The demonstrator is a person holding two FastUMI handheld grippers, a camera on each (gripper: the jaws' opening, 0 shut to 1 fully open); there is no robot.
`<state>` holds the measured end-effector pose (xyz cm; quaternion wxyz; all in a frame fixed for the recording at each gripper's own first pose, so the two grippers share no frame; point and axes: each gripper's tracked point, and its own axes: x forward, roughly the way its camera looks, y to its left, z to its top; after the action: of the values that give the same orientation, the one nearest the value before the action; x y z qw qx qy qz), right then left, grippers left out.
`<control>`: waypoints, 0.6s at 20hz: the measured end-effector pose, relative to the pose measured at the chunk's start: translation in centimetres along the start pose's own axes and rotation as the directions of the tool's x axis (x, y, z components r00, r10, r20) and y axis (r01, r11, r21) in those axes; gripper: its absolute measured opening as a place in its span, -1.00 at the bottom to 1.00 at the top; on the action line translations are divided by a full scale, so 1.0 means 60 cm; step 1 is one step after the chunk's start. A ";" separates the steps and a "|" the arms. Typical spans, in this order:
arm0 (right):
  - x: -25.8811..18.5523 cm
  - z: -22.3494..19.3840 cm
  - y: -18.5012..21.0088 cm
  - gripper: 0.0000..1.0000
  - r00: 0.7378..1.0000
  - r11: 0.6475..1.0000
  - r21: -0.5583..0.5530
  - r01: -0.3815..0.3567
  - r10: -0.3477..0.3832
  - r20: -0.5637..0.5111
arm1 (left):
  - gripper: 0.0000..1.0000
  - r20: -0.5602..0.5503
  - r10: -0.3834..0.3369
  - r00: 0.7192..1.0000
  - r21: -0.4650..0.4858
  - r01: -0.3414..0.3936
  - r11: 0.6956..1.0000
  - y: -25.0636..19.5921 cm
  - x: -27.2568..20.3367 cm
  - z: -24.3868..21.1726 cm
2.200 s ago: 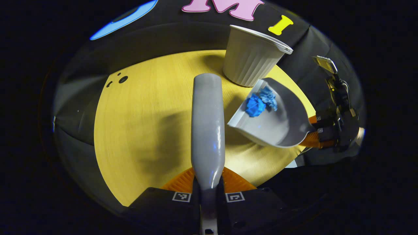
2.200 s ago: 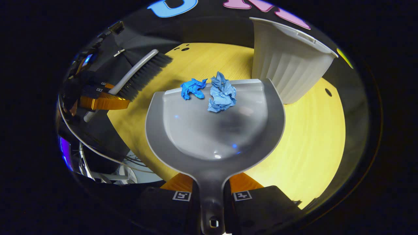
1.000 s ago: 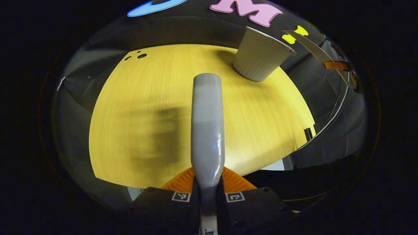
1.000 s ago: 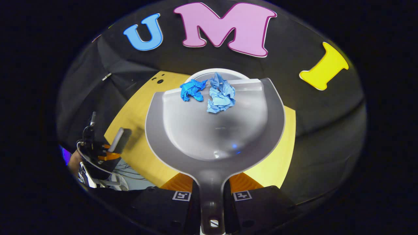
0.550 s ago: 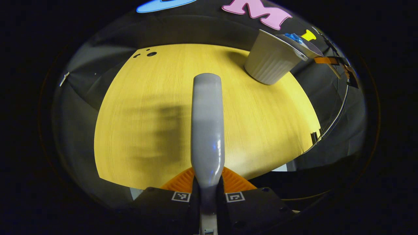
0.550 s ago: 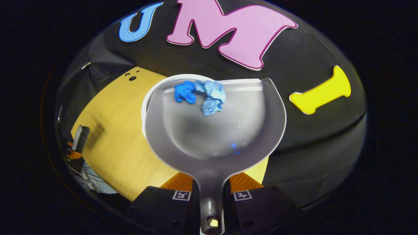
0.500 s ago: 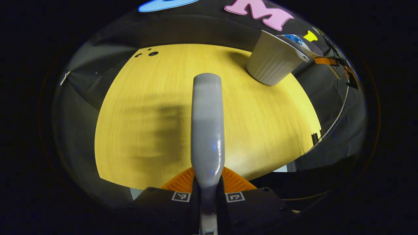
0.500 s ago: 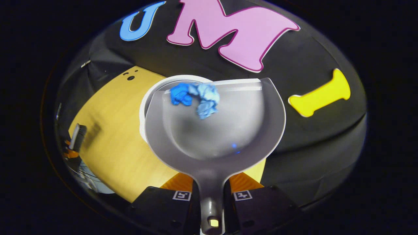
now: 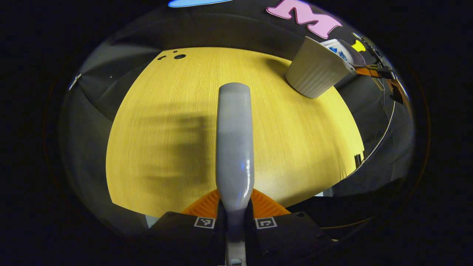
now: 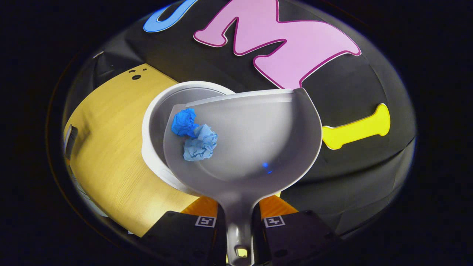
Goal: Pick up the small broom and dustpan from the desktop, sweep the trash into the dustpan with the broom, and then empty the trash into the garbage bin.
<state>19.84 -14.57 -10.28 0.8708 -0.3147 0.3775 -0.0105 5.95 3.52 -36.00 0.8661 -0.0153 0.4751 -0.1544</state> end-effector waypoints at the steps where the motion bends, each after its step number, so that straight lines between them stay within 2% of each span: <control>1: 0.002 -0.001 -0.004 -0.36 1.000 1.000 -0.013 0.023 -0.023 0.001 | -0.50 0.001 0.000 1.000 0.009 0.000 1.000 0.001 0.000 0.001; 5: 0.008 -0.007 -0.023 -0.36 0.988 0.978 -0.141 0.151 -0.148 0.033 | -0.44 -0.004 -0.007 1.000 0.027 0.008 1.000 0.005 0.001 -0.003; 6: 0.012 -0.007 -0.027 -0.36 0.984 0.971 -0.162 0.178 -0.174 0.041 | -0.50 -0.006 -0.009 1.000 0.029 0.010 1.000 0.003 -0.001 -0.004; 8: 0.018 -0.005 -0.034 -0.36 0.975 0.957 -0.190 0.220 -0.214 0.052 | -0.44 -0.009 -0.016 1.000 0.035 0.017 0.999 0.006 -0.003 -0.005; 10: 0.018 -0.002 -0.039 -0.36 0.962 0.935 -0.228 0.271 -0.263 0.068 | -0.50 -0.008 -0.013 1.000 0.041 0.013 0.999 0.009 -0.001 -0.005; 12: 0.019 0.002 -0.046 -0.37 0.943 0.898 -0.287 0.333 -0.320 0.094 | -0.50 -0.013 -0.020 1.000 0.036 0.020 0.999 0.006 -0.002 -0.007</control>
<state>21.33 -17.01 -9.44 0.8072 -0.5017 0.2971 -0.0921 5.66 3.96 -36.18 0.8617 -0.0035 0.4776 -0.1715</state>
